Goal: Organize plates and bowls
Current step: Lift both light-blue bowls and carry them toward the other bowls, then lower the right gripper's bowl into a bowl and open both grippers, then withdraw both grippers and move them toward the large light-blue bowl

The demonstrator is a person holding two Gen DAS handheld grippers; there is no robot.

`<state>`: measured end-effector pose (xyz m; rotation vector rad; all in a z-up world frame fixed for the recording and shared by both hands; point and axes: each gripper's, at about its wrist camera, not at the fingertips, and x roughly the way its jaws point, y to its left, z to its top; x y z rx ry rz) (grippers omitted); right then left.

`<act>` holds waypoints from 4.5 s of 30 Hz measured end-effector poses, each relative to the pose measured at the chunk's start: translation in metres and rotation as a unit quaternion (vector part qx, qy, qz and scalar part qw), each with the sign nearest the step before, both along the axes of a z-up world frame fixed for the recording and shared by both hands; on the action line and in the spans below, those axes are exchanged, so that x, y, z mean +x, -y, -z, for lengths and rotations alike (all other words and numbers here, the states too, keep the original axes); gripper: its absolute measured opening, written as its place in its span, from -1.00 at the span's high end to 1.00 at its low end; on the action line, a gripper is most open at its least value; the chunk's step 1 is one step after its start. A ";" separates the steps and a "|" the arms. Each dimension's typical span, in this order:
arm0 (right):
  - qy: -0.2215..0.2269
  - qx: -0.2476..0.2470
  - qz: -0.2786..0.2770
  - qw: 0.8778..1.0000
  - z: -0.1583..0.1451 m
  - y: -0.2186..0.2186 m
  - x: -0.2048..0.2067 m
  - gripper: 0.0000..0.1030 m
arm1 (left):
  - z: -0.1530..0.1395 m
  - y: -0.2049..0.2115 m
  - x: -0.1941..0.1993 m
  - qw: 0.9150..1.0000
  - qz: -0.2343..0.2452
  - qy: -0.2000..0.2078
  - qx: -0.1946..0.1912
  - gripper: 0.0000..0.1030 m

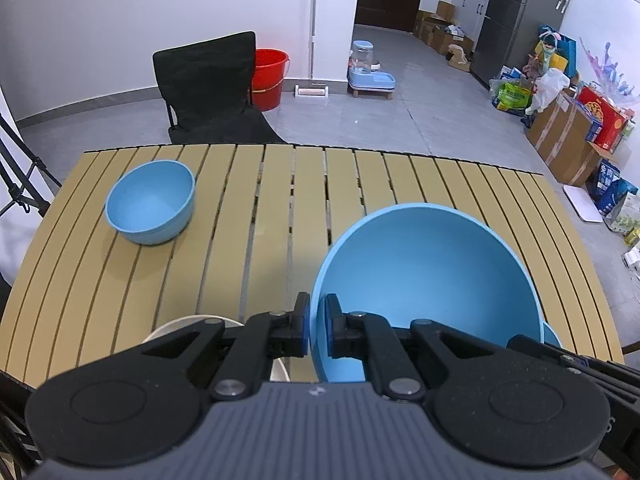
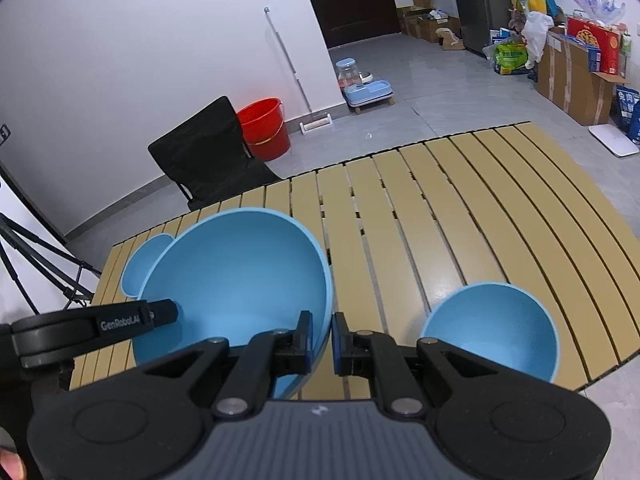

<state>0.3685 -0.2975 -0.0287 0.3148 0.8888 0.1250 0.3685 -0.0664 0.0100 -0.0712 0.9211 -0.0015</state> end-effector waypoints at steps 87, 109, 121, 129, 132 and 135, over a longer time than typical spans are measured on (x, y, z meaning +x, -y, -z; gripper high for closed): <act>-0.031 -0.056 0.094 0.994 0.112 0.152 -0.013 0.82 | 0.125 0.211 -0.015 0.985 0.141 -0.007 0.097 0.82; 0.007 -0.030 0.092 0.995 0.102 0.154 -0.033 0.47 | 0.107 0.180 -0.022 0.991 0.130 0.020 0.023 0.18; 0.080 -0.033 0.060 0.994 0.076 0.143 -0.087 -0.79 | 0.078 0.134 -0.072 0.992 0.090 0.090 0.008 -1.00; 0.136 -0.052 0.042 0.988 0.064 0.113 -0.125 -1.00 | 0.079 0.089 -0.112 0.992 0.052 0.114 0.014 -1.00; 0.146 -0.057 0.029 0.987 0.062 0.101 -0.136 -1.00 | 0.078 0.069 -0.128 0.991 0.042 0.124 0.015 -1.00; 0.164 -0.061 0.021 0.984 0.059 0.088 -0.148 -1.00 | 0.075 0.055 -0.142 0.990 0.036 0.137 0.012 -1.00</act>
